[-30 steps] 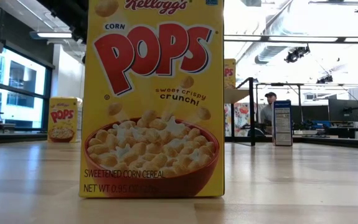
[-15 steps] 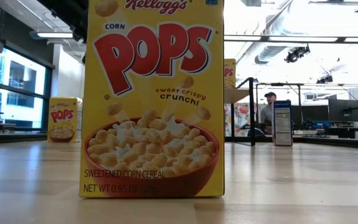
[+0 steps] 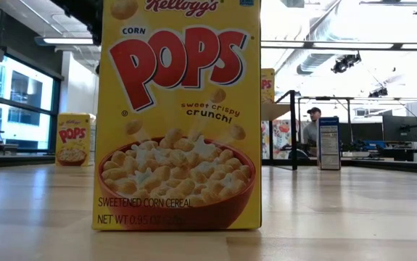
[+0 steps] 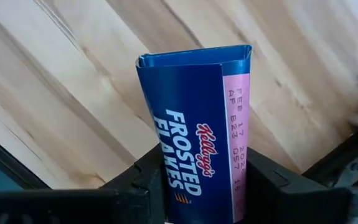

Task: Stack cereal on shelf
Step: Put the bottom blue cereal box aligned with the other blue cereal box on the shelf

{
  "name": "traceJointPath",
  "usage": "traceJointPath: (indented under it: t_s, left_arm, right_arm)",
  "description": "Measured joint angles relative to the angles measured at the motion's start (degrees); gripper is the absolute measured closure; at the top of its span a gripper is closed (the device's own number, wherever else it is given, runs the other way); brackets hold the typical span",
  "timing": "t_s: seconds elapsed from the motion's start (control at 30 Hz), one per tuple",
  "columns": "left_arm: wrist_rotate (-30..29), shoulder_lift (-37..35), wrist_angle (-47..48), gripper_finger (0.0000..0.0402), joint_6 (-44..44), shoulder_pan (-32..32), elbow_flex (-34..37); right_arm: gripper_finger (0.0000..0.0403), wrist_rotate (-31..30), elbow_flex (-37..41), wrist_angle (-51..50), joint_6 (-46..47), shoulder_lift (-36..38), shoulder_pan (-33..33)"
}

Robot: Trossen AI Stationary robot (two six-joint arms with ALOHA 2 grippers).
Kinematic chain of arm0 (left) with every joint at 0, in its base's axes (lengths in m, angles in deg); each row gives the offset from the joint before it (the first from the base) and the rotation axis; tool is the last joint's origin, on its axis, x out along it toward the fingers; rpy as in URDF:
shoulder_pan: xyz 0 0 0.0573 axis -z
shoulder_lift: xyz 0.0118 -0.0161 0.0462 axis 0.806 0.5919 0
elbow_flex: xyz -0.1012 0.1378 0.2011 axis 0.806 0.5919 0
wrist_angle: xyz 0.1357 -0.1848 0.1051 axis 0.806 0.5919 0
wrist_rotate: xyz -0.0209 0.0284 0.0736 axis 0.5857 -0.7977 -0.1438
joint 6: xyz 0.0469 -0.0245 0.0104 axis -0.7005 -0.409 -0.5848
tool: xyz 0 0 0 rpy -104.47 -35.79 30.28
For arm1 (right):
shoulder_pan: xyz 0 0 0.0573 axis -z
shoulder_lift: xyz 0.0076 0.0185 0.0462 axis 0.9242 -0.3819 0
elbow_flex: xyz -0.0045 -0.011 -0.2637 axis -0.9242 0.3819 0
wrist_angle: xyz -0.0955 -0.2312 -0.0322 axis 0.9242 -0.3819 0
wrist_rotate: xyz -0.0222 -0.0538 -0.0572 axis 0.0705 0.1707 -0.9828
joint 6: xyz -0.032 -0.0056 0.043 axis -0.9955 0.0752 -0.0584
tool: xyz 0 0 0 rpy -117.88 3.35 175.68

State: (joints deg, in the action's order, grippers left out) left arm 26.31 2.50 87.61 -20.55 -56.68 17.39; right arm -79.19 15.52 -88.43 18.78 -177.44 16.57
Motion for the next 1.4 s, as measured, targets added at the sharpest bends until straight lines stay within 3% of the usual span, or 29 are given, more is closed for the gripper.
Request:
traceJointPath:
  t_s: [0.33, 0.5, 0.87, 1.23, 1.4]
  left_arm:
    - [0.26, 0.00, -3.51, 0.0167, -3.73, -0.02, 0.00]
    - [0.26, 0.00, -4.71, 0.0167, -2.85, -0.30, 0.00]
    - [0.00, 0.00, -4.61, 0.0167, -2.27, -3.66, 0.00]
    - [3.54, 0.00, -5.41, 0.0167, -6.22, -4.58, 0.00]
    - [13.02, 0.00, -5.62, 0.0167, -10.26, -3.85, 0.00]
  right_arm:
    - [0.0267, -4.83, -6.11, -8.81, -0.05, 0.02, 0.57]
    - [0.0267, -4.94, -7.04, -9.65, -4.77, 0.02, 2.83]
    - [0.0267, -5.02, -7.07, -8.99, -21.77, 0.26, 11.30]
    - [0.0267, -5.90, -7.07, -6.20, -40.84, 0.44, 20.98]
    - [0.0267, -6.89, -7.07, -2.72, -50.36, 0.44, 24.66]
